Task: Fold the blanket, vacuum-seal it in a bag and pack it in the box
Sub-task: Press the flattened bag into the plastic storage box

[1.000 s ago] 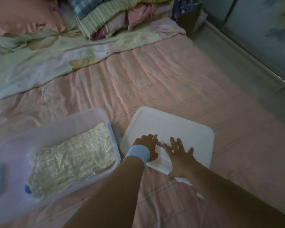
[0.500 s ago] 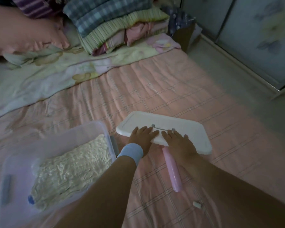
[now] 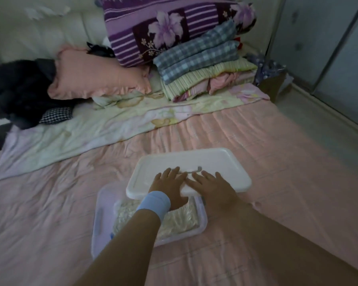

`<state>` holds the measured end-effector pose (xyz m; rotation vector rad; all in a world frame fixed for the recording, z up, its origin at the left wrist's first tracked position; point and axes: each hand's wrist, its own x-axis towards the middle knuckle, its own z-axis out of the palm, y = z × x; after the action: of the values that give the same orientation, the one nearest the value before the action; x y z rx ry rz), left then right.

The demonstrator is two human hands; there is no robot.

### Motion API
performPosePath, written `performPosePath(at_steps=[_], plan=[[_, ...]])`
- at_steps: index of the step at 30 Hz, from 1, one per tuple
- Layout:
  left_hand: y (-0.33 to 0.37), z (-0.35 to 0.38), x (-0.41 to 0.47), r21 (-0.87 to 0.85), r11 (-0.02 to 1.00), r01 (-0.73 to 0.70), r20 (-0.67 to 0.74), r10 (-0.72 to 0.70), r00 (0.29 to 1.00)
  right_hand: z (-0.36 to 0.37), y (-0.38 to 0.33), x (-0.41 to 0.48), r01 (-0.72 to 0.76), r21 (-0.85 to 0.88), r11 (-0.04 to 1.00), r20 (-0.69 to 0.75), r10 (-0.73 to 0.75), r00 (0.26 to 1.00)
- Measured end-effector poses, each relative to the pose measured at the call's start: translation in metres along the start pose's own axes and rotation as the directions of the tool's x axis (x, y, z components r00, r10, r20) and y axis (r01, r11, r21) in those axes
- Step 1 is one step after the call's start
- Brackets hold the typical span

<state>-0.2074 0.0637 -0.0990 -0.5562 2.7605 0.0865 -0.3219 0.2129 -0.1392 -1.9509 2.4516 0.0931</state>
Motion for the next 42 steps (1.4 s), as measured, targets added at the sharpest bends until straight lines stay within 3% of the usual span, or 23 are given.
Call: performPosePath(at_steps=[4,10,18,21,24,27,30,37,40,42], plan=[[-0.07,0.04,-0.047,-0.092,0.988,0.124,0.156,-0.109,0.982,0.008,-0.077,0.032,0.089,0.045,0.995,0.044,-0.091,0.995],[-0.101,0.083,-0.078,-0.032,0.991,0.132,0.164,-0.125,0.978,0.024,-0.117,0.041,0.136,0.13,0.982,0.221,-0.162,0.962],[-0.11,0.111,-0.096,-0.08,0.987,0.14,0.201,-0.121,0.972,0.042,-0.124,0.046,-0.074,0.225,0.972,0.454,-0.037,0.89],[-0.111,0.11,-0.093,-0.108,0.979,0.174,0.19,-0.151,0.97,0.041,-0.117,0.044,-0.054,0.266,0.962,0.387,-0.055,0.92],[-0.107,0.099,-0.082,-0.027,0.981,0.193,0.234,-0.181,0.955,0.041,-0.109,0.044,-0.071,0.269,0.96,0.35,-0.029,0.936],[-0.1,0.092,-0.065,-0.03,0.956,0.292,0.223,-0.278,0.934,0.048,-0.104,0.046,-0.229,0.237,0.944,0.419,0.113,0.901],[-0.092,0.098,-0.047,-0.093,0.952,0.29,0.186,-0.27,0.945,0.056,-0.097,0.046,-0.28,0.261,0.924,0.503,0.117,0.856],[-0.084,0.095,-0.017,-0.08,0.947,0.312,0.361,-0.264,0.895,0.063,-0.067,0.043,-0.25,0.389,0.886,0.348,0.11,0.931],[-0.077,0.076,-0.004,0.035,0.949,0.313,0.245,-0.312,0.918,0.064,-0.051,0.04,-0.371,0.454,0.81,0.245,0.287,0.926],[-0.07,0.071,0.006,0.052,0.95,0.309,0.156,-0.314,0.937,0.069,-0.04,0.036,-0.532,0.413,0.739,0.261,0.463,0.847]])
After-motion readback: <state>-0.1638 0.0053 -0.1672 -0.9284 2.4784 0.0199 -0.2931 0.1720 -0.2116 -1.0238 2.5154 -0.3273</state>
